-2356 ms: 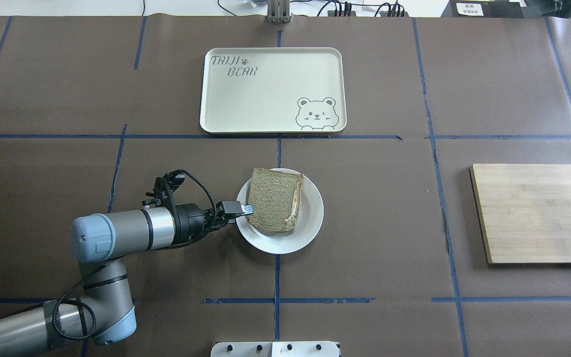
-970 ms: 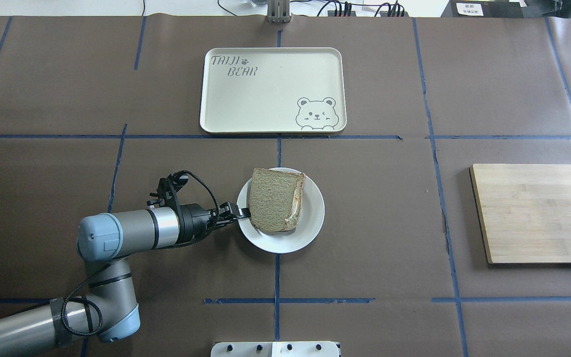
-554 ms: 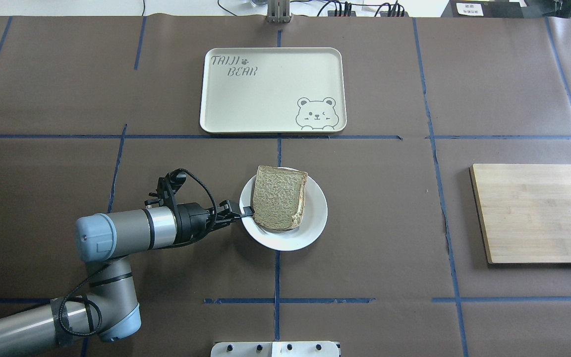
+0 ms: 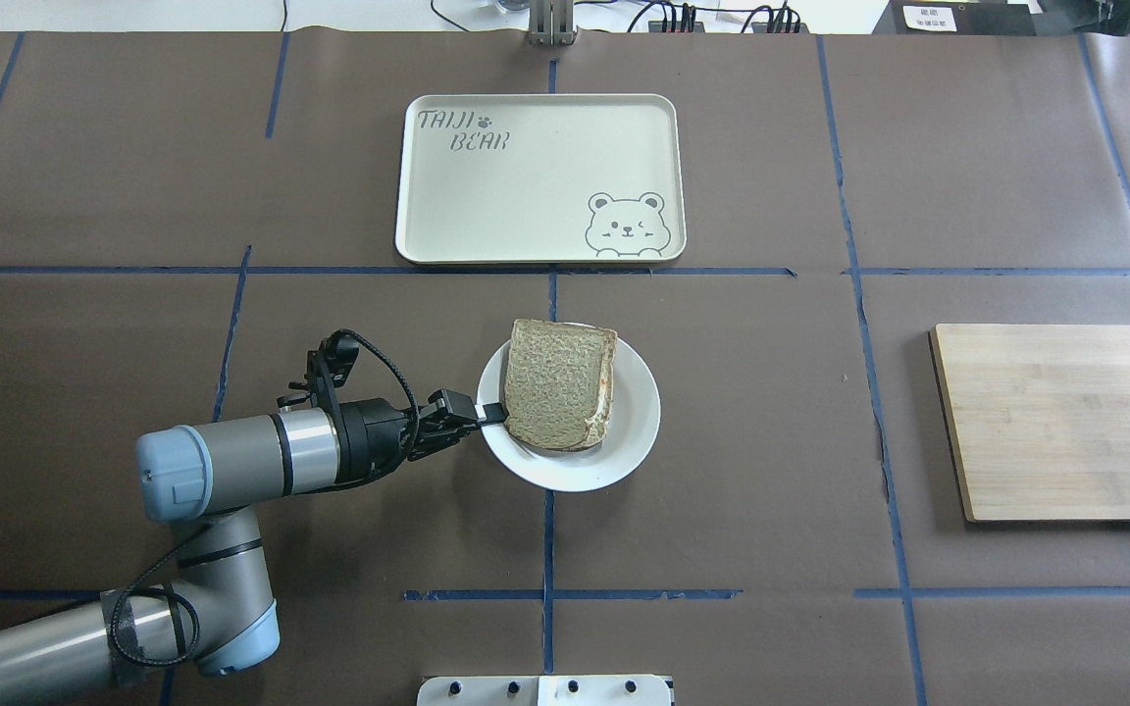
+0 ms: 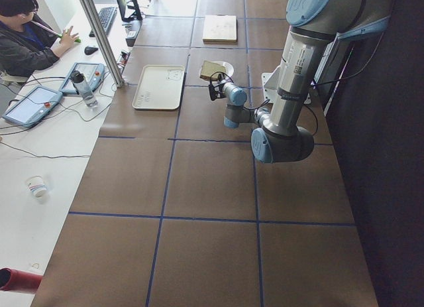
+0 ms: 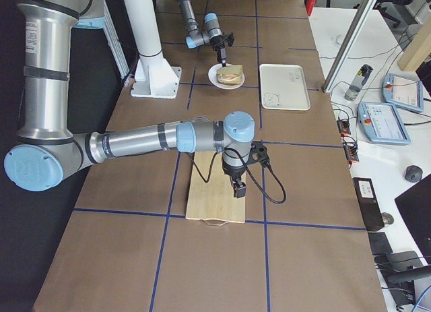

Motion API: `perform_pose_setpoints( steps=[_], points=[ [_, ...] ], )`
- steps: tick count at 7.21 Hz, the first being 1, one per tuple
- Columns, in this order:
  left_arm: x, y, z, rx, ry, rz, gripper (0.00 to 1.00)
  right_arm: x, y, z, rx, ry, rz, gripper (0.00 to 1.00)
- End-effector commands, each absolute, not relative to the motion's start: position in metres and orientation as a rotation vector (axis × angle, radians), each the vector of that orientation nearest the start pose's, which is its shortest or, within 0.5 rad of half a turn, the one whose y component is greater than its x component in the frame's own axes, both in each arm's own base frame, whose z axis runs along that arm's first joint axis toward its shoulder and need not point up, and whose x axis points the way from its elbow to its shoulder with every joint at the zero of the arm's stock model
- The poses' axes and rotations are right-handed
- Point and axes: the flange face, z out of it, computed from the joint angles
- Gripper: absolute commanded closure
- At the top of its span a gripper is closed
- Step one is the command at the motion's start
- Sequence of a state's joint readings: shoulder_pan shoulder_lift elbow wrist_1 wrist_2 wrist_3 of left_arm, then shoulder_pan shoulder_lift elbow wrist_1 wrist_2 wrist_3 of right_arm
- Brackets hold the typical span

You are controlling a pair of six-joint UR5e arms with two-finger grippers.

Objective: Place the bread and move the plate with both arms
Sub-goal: 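Slide the plate with the left gripper onto the white bear tray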

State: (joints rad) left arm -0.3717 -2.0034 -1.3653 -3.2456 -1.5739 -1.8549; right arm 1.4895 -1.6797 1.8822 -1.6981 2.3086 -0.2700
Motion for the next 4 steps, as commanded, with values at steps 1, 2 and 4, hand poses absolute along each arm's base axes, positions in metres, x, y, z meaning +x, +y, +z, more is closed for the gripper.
perform_pose_setpoints(
  steps=[1,2,4],
  points=[
    [0.518,-0.375,0.319,0.108,1.967,-0.496,1.0,0.03,-0.446,0.574,0.137,-0.731,-0.364,0.0],
    [0.508,-0.398,0.321,0.11,1.965,-0.55,1.0,0.03,-0.446,0.575,0.136,-0.731,-0.362,0.0],
    [0.514,-0.469,0.328,0.186,1.903,-0.635,1.0,0.03,-0.446,0.578,0.13,-0.731,-0.36,0.0]
  ],
)
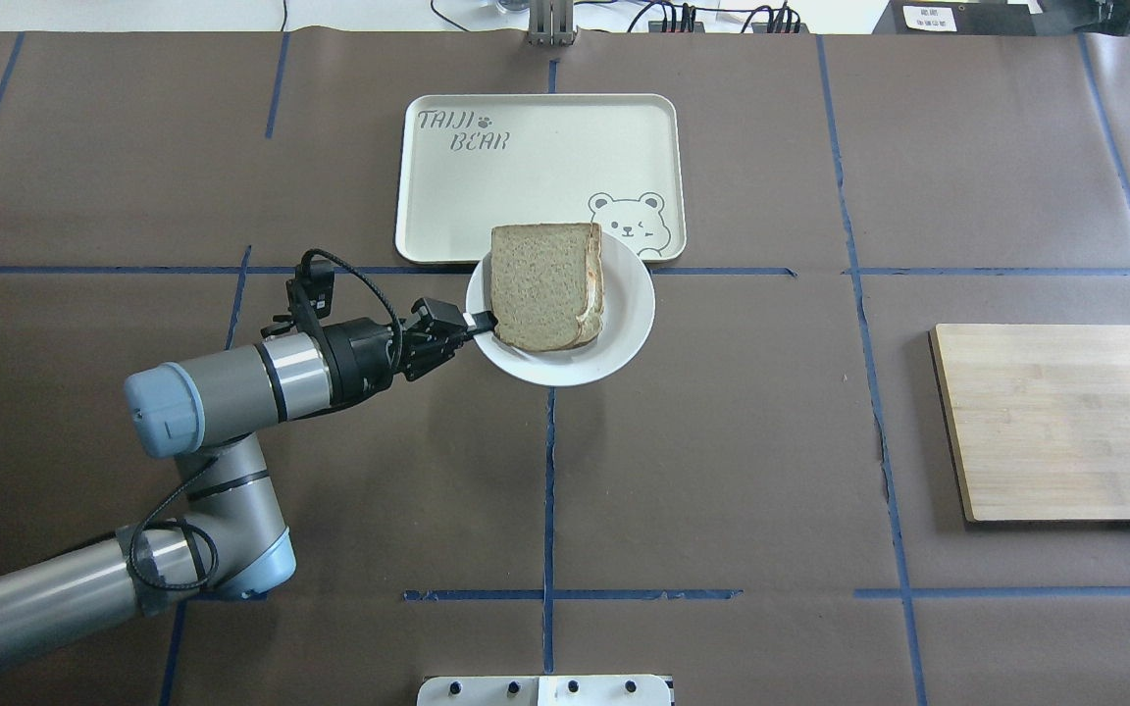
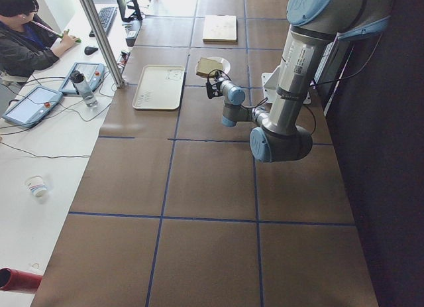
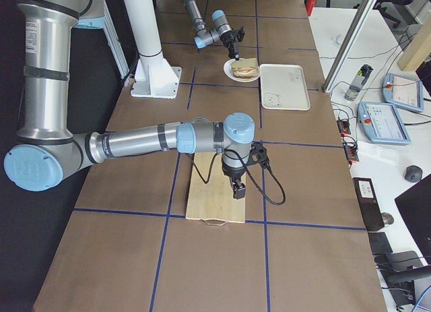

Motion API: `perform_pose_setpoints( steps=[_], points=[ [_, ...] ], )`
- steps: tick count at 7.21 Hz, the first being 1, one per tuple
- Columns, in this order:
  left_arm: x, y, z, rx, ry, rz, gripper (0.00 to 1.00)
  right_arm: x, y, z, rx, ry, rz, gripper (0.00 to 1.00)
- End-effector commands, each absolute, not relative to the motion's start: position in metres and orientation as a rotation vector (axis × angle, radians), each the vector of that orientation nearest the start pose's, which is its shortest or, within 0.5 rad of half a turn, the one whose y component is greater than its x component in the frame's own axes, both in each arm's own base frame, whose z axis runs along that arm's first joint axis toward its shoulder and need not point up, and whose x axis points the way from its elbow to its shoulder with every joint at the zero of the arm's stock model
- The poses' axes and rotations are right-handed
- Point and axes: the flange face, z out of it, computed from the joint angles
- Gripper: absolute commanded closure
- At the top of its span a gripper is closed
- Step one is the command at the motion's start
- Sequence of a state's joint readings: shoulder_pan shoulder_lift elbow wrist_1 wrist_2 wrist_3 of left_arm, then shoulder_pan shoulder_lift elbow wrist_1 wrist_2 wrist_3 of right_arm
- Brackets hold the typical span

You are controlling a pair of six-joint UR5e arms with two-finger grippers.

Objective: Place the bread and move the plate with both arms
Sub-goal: 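Slide the plate with the left gripper onto the white bear tray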

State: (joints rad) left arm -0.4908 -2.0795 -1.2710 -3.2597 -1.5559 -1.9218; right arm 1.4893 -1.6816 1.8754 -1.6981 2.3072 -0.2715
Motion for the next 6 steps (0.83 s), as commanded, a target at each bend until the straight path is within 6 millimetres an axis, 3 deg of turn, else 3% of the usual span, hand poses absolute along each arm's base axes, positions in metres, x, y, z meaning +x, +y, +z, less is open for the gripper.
perform_pose_setpoints(
  steps=[1,2,4,6],
  points=[
    [0.517,-0.51,0.331,0.191,1.868,-0.708,1.0,0.03,-0.445,0.579,0.129,-0.731,-0.359,0.0],
    [0.518,-0.549,0.336,0.201,1.827,-0.773,1.0,0.03,-0.445,0.579,0.129,-0.731,-0.359,0.0],
    [0.537,-0.601,0.338,0.212,1.741,-0.847,1.0,0.03,-0.446,0.578,0.13,-0.731,-0.36,0.0],
    [0.548,-0.614,0.33,0.2,1.727,-0.883,1.0,0.03,-0.446,0.577,0.132,-0.731,-0.36,0.0]
  ],
)
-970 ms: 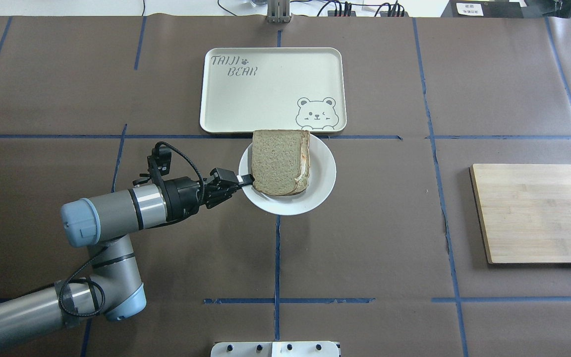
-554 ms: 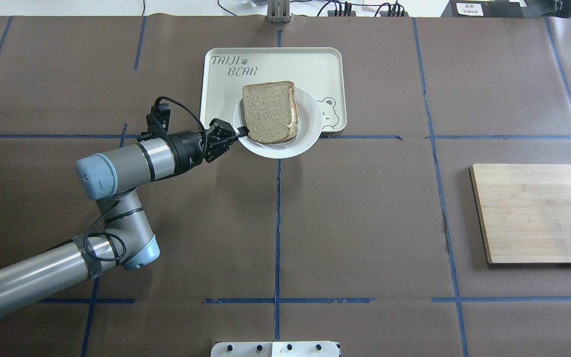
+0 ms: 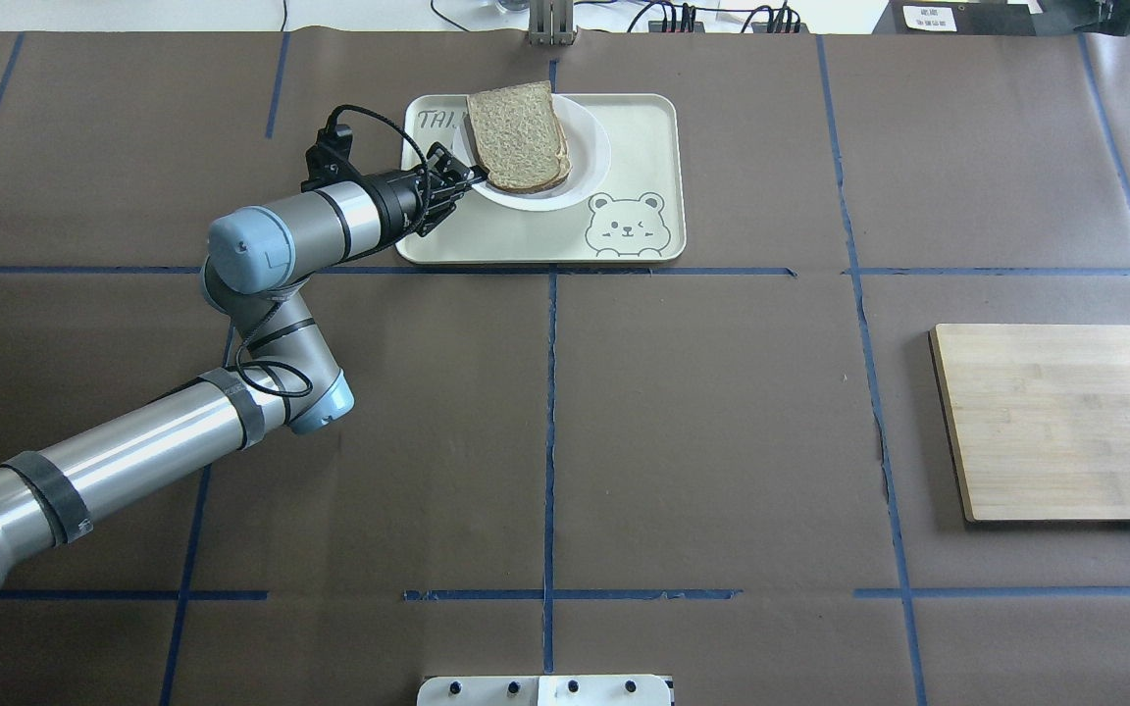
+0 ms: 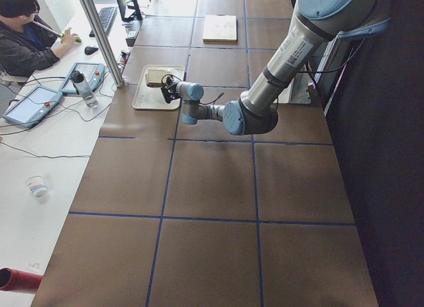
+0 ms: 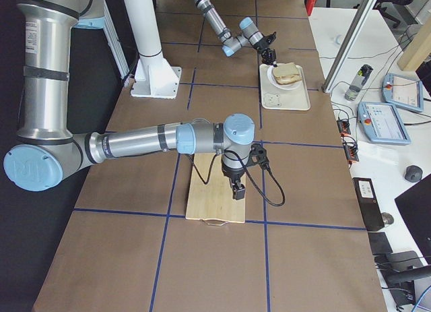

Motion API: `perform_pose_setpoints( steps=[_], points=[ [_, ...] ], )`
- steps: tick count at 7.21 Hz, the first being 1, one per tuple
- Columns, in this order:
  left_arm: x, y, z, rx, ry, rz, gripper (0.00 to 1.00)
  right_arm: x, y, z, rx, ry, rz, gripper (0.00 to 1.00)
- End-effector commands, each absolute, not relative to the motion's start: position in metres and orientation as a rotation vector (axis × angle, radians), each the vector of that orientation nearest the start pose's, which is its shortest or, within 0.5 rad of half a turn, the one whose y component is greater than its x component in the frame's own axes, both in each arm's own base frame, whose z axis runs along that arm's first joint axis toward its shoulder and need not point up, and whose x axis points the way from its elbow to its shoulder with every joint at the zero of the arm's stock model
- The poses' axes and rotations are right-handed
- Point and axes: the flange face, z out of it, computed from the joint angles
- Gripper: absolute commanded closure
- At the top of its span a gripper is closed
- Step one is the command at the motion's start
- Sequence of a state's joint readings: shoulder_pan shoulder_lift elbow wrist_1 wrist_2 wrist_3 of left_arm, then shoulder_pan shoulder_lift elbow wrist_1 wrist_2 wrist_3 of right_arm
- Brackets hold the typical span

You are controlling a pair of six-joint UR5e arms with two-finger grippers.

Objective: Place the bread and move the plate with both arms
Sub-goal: 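Slide the plate with the left gripper onto the white bear tray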

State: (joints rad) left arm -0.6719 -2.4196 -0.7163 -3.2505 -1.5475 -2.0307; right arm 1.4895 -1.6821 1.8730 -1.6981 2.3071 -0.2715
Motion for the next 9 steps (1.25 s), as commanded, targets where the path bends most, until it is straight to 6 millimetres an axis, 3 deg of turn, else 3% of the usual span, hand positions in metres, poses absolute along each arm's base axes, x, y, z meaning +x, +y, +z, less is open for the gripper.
perform_pose_setpoints(
  steps=[1,2,3,6,7,9],
  points=[
    [0.552,-0.616,0.331,0.198,1.714,-0.886,0.99,0.03,-0.447,0.577,0.132,-0.731,-0.36,0.0],
    [0.554,-0.616,0.331,0.197,1.712,-0.884,0.94,0.03,-0.448,0.578,0.132,-0.731,-0.36,0.0],
    [0.557,-0.615,0.332,0.196,1.707,-0.883,0.84,0.03,-0.448,0.578,0.13,-0.731,-0.36,0.0],
    [0.554,-0.615,0.336,0.198,1.703,-0.881,0.33,0.03,-0.448,0.578,0.132,-0.731,-0.36,0.0],
    [0.549,-0.615,0.342,0.203,1.7,-0.879,0.2,0.03,-0.448,0.578,0.132,-0.731,-0.36,0.0],
    [0.512,-0.624,0.355,0.201,1.707,-0.858,0.13,0.03,-0.448,0.577,0.135,-0.731,-0.361,0.0]
  ],
)
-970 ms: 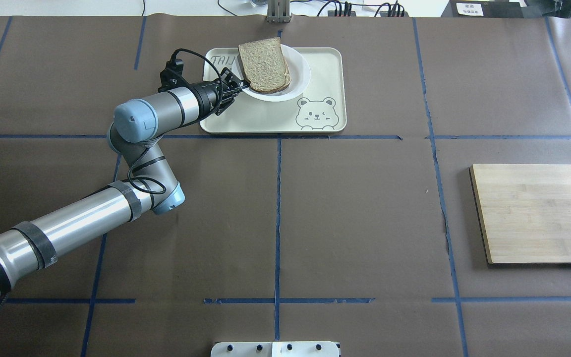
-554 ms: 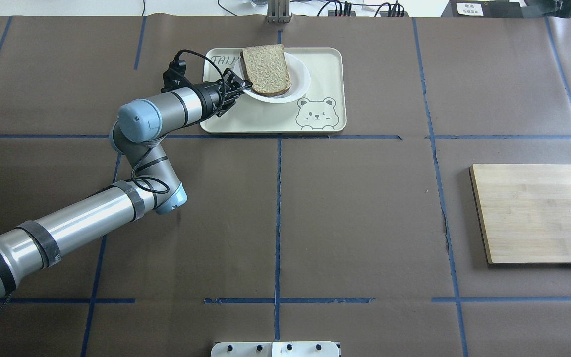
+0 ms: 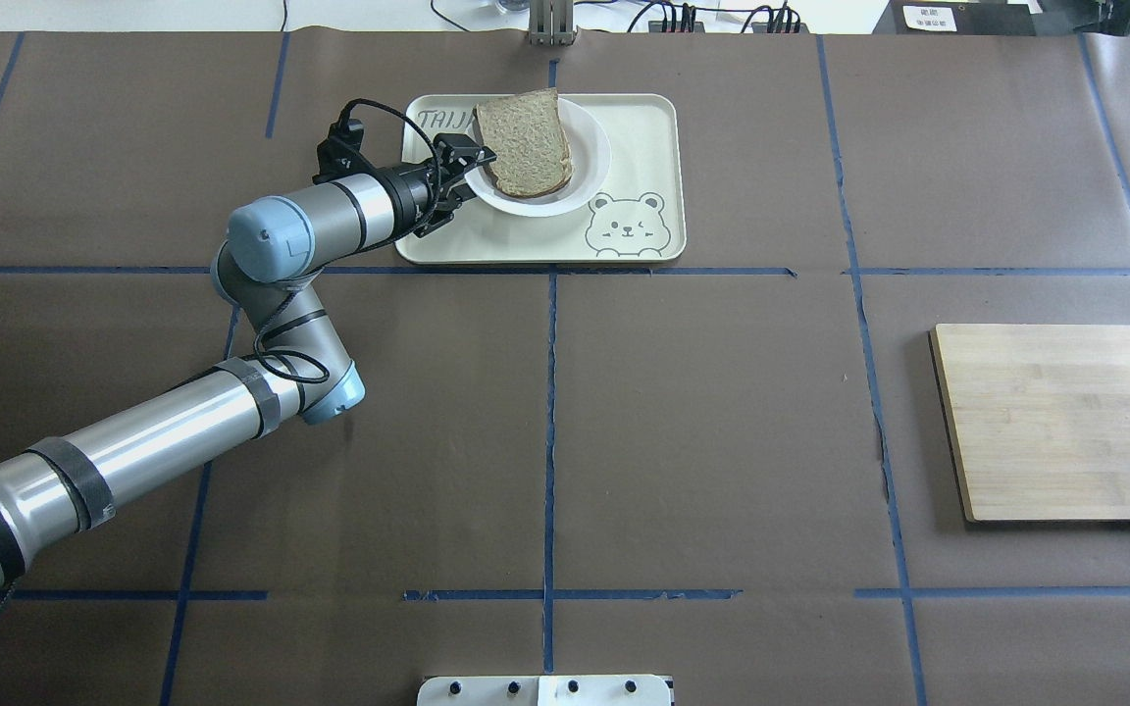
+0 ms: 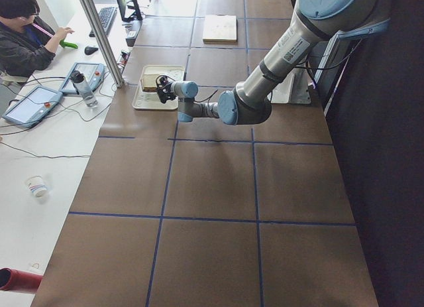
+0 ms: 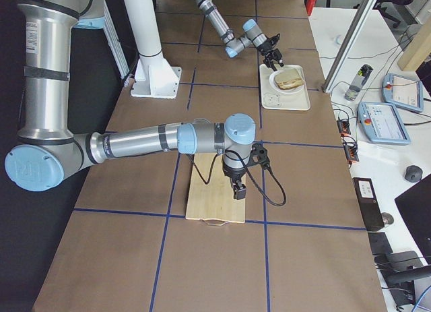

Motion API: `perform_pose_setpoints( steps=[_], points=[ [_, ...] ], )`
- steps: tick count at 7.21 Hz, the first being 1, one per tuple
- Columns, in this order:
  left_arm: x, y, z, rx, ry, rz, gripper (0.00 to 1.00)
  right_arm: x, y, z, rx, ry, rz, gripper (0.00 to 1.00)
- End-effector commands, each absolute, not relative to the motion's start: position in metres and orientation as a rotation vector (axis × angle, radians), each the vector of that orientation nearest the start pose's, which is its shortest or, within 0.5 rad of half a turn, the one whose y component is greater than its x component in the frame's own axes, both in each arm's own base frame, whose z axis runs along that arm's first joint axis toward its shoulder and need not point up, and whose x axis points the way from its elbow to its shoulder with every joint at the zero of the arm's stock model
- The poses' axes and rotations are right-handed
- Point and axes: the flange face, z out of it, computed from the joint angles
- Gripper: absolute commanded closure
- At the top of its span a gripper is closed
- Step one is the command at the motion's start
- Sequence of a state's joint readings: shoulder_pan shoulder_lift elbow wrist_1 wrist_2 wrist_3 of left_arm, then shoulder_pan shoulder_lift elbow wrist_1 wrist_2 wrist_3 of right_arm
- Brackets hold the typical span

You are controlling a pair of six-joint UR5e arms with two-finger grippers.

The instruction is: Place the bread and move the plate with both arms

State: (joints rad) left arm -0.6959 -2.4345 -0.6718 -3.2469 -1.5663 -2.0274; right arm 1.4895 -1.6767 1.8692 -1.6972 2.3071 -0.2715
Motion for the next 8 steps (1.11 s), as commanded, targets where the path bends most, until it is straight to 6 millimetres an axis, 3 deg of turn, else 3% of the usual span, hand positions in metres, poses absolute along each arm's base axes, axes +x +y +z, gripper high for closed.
perform_pose_setpoints(
  steps=[1,3,4,5,6,8],
  points=[
    [0.482,-0.627,0.368,0.179,1.705,-0.829,0.13,0.03,-0.448,0.577,0.133,-0.731,-0.359,0.0],
    [0.421,-0.653,0.382,0.121,1.592,-0.711,0.1,0.03,-0.448,0.577,0.134,-0.731,-0.36,0.0],
    [0.384,-0.655,0.398,0.144,1.491,-0.599,0.06,0.03,-0.448,0.577,0.133,-0.731,-0.359,0.0],
    [0.334,-0.662,0.416,0.194,1.374,-0.504,0.01,0.032,-0.446,0.579,0.116,-0.731,-0.32,0.0],
    [0.3,-0.66,0.434,0.265,1.274,-0.361,0.01,0.041,-0.441,0.584,0.095,-0.734,-0.248,0.0],
    [0.23,-0.647,0.504,0.36,1.061,-0.11,0.01,0.052,-0.433,0.592,0.083,-0.734,-0.213,0.0]
  ],
)
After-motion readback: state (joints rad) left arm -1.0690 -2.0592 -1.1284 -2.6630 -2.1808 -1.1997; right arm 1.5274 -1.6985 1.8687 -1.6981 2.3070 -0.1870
